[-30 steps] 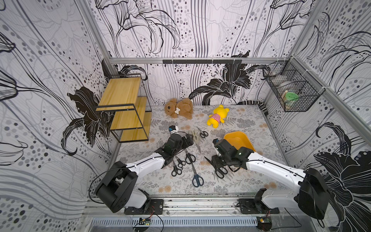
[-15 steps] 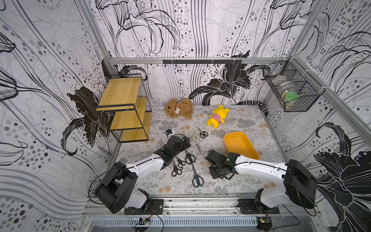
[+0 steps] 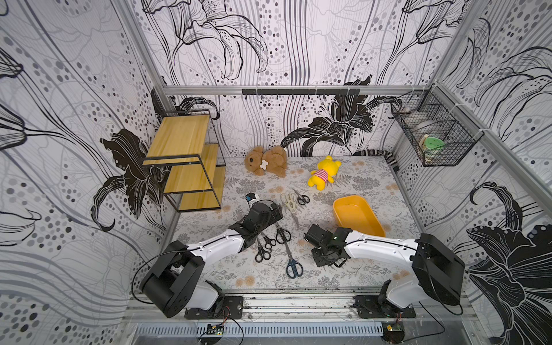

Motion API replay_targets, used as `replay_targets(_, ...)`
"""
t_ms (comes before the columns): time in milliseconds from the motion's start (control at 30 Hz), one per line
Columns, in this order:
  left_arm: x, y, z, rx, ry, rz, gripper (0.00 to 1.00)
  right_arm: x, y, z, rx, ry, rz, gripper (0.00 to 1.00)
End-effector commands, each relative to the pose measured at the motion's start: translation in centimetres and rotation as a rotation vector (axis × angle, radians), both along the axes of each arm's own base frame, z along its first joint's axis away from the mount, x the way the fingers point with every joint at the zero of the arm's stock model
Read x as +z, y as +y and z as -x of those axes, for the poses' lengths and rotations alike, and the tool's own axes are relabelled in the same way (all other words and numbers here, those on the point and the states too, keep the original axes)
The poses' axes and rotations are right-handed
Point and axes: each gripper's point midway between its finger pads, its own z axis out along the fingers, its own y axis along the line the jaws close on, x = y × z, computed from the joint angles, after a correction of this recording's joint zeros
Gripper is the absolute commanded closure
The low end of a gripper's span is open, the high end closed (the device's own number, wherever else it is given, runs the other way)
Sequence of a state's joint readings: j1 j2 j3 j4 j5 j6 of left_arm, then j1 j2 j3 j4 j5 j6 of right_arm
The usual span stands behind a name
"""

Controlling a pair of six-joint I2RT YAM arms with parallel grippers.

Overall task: Put the scissors into the storage box
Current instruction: Pick up the scissors from the center of the board.

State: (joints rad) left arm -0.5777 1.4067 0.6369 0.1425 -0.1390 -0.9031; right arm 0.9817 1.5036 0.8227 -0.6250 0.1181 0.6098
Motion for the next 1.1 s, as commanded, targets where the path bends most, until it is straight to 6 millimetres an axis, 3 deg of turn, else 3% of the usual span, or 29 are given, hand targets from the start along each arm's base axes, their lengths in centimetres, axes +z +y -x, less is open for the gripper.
replay_targets(0,0.2,0.1,-0.1,-0.008,-0.023,-0.012,0.03,-1.2,-1.1,0.0,-0.001,-0.009,0.053,0.74)
replay_targets(333,0.7,0.1,-0.2,-0.015,-0.037,-0.024,0.03,-2.5,-0.9,0.3,0.051,0.003,0.052,0.83)
replay_targets(600,0.6,0.4,-0.4,-0.002,-0.025,-0.046,0.03,-1.3,-0.8,-0.3,0.11,-0.04,0.06,1.0)
replay_targets(733,0.8,0.2,-0.5,-0.001,-0.026,-0.041,0.03,1.7,0.7,-1.4,0.108,-0.085,0.006,1.0)
replay_targets(867,1.1,-0.2,-0.8,-0.01,-0.025,-0.034,0.03,5.9,1.5,-3.9,0.05,-0.16,-0.035,1.0)
replay_targets(1067,1.4,-0.7,-0.9,-0.028,-0.027,-0.022,0.03,9.8,-1.3,-8.3,-0.087,-0.244,-0.073,1.0)
